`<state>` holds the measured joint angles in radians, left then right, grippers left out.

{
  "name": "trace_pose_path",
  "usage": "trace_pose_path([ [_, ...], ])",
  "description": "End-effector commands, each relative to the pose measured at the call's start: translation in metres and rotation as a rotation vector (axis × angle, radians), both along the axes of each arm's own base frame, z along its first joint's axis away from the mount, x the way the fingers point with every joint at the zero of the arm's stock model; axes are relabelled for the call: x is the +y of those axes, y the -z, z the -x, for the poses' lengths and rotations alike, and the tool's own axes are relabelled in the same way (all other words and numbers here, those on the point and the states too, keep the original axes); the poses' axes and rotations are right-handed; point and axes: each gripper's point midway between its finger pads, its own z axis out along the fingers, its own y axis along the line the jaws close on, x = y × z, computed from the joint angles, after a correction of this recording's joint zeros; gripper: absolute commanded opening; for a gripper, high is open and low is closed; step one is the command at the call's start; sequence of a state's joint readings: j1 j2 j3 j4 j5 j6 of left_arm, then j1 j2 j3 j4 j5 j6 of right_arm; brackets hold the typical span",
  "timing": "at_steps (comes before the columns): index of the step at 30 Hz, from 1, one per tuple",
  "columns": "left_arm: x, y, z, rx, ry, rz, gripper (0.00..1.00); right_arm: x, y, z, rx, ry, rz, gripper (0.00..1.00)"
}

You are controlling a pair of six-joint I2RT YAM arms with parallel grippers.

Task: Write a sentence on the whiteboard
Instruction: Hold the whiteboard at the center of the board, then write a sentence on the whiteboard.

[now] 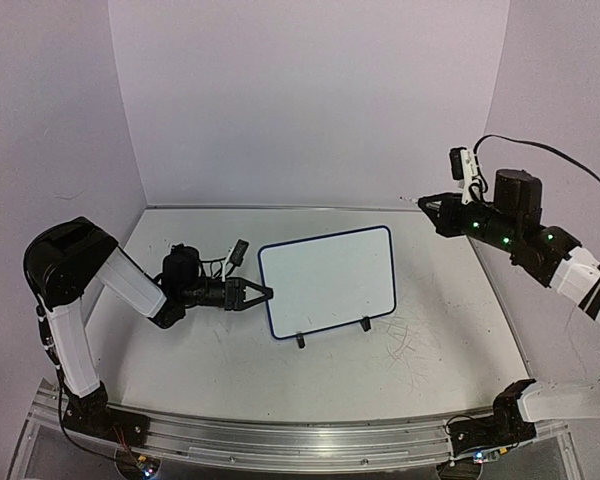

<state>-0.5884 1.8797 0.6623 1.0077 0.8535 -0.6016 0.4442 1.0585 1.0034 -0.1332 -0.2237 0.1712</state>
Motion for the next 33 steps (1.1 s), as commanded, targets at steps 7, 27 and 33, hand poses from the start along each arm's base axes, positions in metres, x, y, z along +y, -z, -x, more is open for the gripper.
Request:
trace_pose_path([
  [7, -0.003, -0.013, -0.007, -0.116, -0.012, 0.023, 0.00, 0.004, -0.034, -0.007, -0.130, -0.019, 0.121, 0.00],
  [27, 0.003, 0.018, 0.002, -0.132, 0.010, -0.062, 0.00, 0.046, -0.023, 0.028, -0.169, -0.172, 0.143, 0.00],
  [33, -0.002, 0.017, -0.009, -0.118, 0.000, -0.082, 0.00, 0.071, -0.010, 0.039, -0.158, -0.229, 0.200, 0.00],
])
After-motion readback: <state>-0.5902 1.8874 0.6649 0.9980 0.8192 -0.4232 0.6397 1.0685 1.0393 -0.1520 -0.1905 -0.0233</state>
